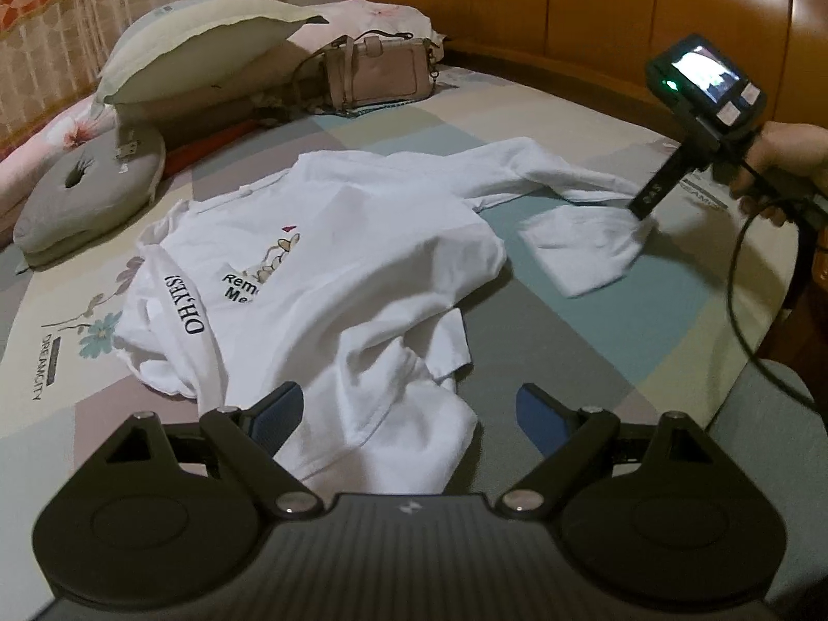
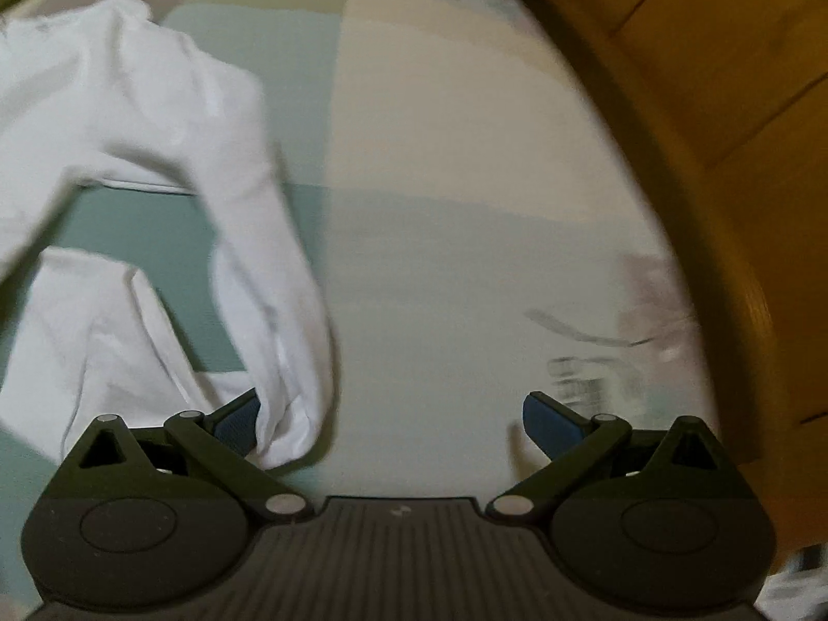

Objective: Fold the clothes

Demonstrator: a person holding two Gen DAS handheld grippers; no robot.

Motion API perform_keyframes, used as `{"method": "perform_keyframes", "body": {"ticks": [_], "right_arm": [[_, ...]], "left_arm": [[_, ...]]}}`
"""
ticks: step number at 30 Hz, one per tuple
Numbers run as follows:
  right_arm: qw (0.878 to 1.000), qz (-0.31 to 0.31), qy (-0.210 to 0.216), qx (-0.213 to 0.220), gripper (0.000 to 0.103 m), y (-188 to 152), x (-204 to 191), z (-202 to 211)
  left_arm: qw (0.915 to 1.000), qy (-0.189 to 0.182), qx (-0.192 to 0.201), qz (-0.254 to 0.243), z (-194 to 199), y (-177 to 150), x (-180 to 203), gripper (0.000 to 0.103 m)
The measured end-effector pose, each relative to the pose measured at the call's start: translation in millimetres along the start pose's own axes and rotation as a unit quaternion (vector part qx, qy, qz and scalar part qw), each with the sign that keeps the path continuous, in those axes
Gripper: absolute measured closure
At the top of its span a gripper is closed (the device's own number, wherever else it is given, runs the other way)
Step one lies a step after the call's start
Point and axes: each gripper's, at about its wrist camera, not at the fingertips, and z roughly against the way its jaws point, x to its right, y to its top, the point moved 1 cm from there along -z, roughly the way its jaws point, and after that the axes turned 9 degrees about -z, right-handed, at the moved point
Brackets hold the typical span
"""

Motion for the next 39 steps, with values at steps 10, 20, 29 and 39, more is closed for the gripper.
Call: {"method": "perform_keyframes", "body": {"ticks": [10,20,29,39], "right_arm": [[0.998,-0.056,0.029,-0.007,0.000,6,15,-6],[0.996,-0.083,0.025,-0.012,0.000,30,59,-38],[0.987,-0.155,0.028,-0.016,0.000,61,95,-70],[0.982,-0.143,0.123,0.008,0.000,32,46,-24]], "left_arm": [[1.0000,-0.007,0.003,-0.005,1,7,5,0.013],[0.9998,-0.011,-0.007,-0.014,-13,15,10,0.013],[0.9995,-0.015,-0.021,-0.020,-25,19,12,0.013],[0.9989,-0.026,-0.020,-0.034,-29,27,29,0.013]]}}
